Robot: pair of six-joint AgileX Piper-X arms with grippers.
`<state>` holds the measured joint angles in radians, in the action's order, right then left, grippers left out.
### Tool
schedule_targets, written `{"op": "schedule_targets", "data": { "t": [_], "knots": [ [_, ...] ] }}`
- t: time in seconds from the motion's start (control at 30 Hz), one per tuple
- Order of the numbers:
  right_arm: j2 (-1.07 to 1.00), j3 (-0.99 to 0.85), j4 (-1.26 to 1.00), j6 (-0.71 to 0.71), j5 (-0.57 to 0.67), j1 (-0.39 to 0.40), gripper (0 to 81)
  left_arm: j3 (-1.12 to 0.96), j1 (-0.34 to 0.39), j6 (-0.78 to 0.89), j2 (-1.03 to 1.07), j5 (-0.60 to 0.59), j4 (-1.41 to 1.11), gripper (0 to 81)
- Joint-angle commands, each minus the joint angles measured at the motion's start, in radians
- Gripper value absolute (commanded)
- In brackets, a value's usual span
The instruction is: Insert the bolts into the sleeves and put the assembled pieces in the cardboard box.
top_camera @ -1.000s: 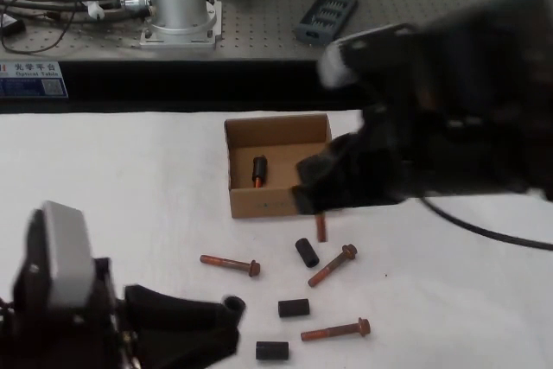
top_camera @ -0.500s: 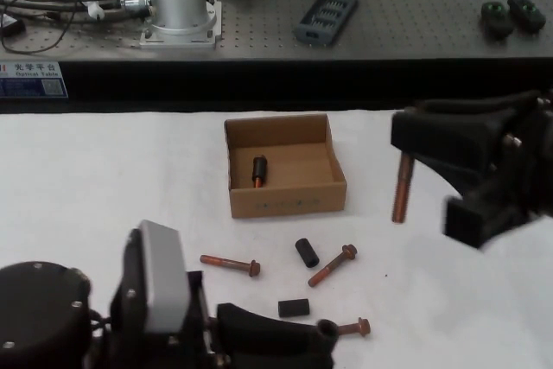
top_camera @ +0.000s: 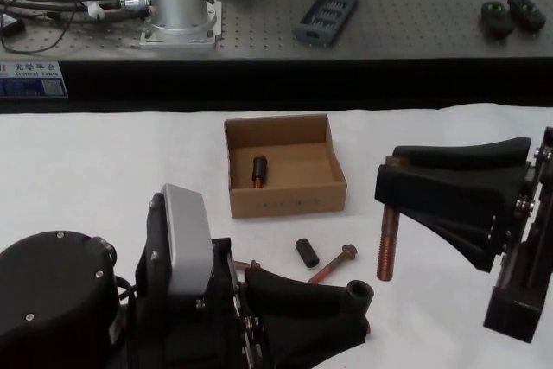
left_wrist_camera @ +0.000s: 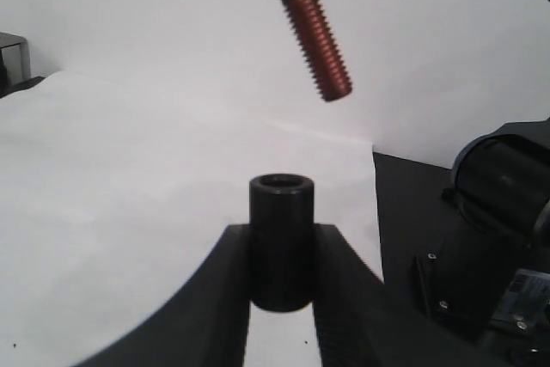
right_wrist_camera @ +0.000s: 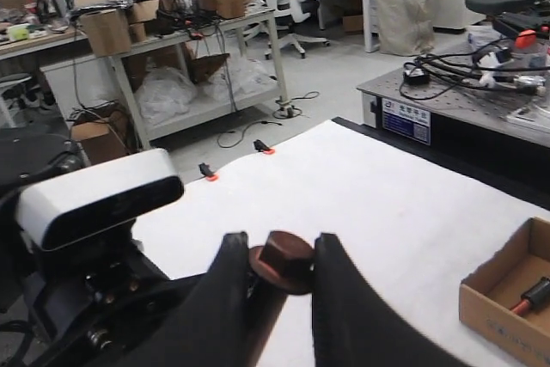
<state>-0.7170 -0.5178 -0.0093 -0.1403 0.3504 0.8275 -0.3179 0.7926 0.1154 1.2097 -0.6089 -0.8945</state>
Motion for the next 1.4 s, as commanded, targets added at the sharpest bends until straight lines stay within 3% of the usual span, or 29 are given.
{"op": "schedule_targets", "data": {
  "t": [0.0,0.4,0.8,1.37],
  "knots": [
    [0.002,-0.003,-0.021,0.006,0.027,0.002,0.1,-0.01,0.005,0.016,-0.001,-0.002,-0.026,0.6],
    [-0.024,-0.003,-0.04,0.088,0.072,0.002,0.1,-0.01,0.005,0.034,-0.001,-0.006,-0.119,0.6],
    [-0.111,-0.003,-0.214,0.097,0.115,0.002,0.1,-0.008,0.005,0.042,-0.001,-0.006,-0.124,0.6],
    [-0.007,-0.003,-0.064,0.186,0.07,0.0,0.1,-0.008,0.005,0.042,-0.001,-0.006,-0.123,0.6]
  ]
}}
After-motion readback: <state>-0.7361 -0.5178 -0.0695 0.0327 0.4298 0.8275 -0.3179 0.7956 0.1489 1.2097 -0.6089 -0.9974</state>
